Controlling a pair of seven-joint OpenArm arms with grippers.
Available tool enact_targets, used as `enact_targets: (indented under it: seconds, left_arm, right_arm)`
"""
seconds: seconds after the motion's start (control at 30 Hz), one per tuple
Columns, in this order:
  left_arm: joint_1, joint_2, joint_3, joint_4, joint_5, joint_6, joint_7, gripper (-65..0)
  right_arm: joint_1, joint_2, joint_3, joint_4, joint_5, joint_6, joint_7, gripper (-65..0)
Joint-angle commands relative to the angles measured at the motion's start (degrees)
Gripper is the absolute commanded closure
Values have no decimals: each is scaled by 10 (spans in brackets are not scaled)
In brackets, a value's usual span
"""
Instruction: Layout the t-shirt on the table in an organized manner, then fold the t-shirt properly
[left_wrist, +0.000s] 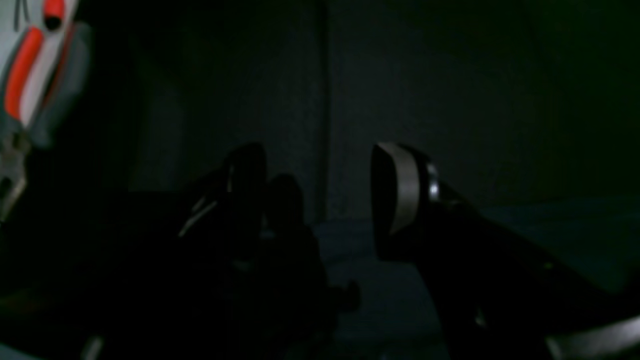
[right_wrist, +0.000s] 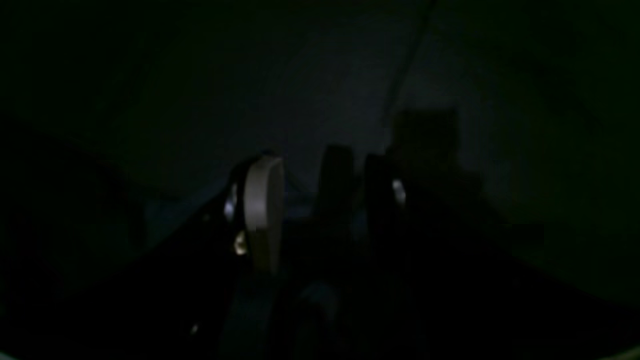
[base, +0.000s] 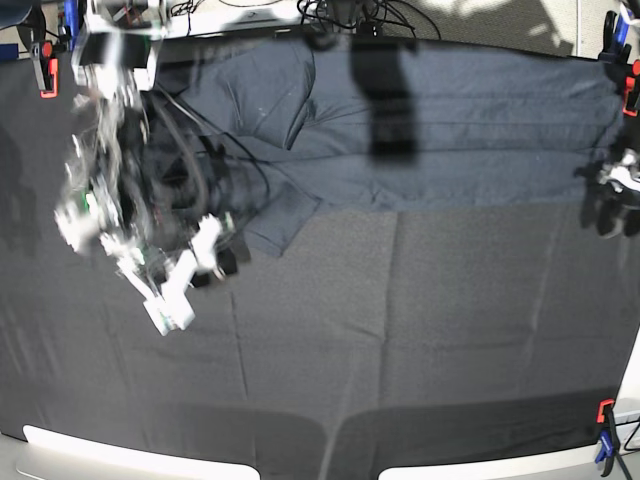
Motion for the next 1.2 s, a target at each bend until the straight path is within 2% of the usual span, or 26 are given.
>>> enact_targets:
  seconds: [0.0, 0.07, 0.2, 0.5, 0.6, 0.9, 0.93, 1.0, 1.07, 1.17]
  left_arm:
    - [-6, -7, -4, 11, -7, 0, -16, -315]
    - [-6, -1, -4, 11, -6, 0, -16, -315]
    - [-6, 1, -4, 11, -5, 0, -16, -315]
    - [-6, 1, -4, 11, -5, 0, -19, -315]
    - [-6, 1, -4, 11, -5, 0, -19, -315]
    - [-6, 1, -4, 11, -5, 0, -19, -315]
    - [-6, 1, -4, 11, -5, 0, -18, -314]
    - [-6, 1, -4, 11, -5, 0, -18, -314]
    - [-6, 1, -4, 11, -5, 0, -18, -314]
    - [-6, 1, -4, 11, -5, 0, -18, -314]
  right_arm:
    - [29, 5, 2, -16, 2, -1, -5, -263]
    - [59, 9, 2, -69, 2, -1, -28, -263]
    - [87, 19, 2, -137, 4, -3, -35, -263]
    - [65, 46, 1, -138, 40, -7, -39, -263]
    - [45, 52, 1, -137, 70, -7, -39, -263]
    - [12, 51, 1, -135, 88, -5, -39, -259]
    - [12, 51, 1, -135, 91, -3, -39, -240]
    - [12, 51, 1, -131, 95, 0, -39, -149]
    - [12, 51, 1, -113, 95, 25, -39, -66]
    - [4, 52, 1, -53, 98, 33, -39, -11]
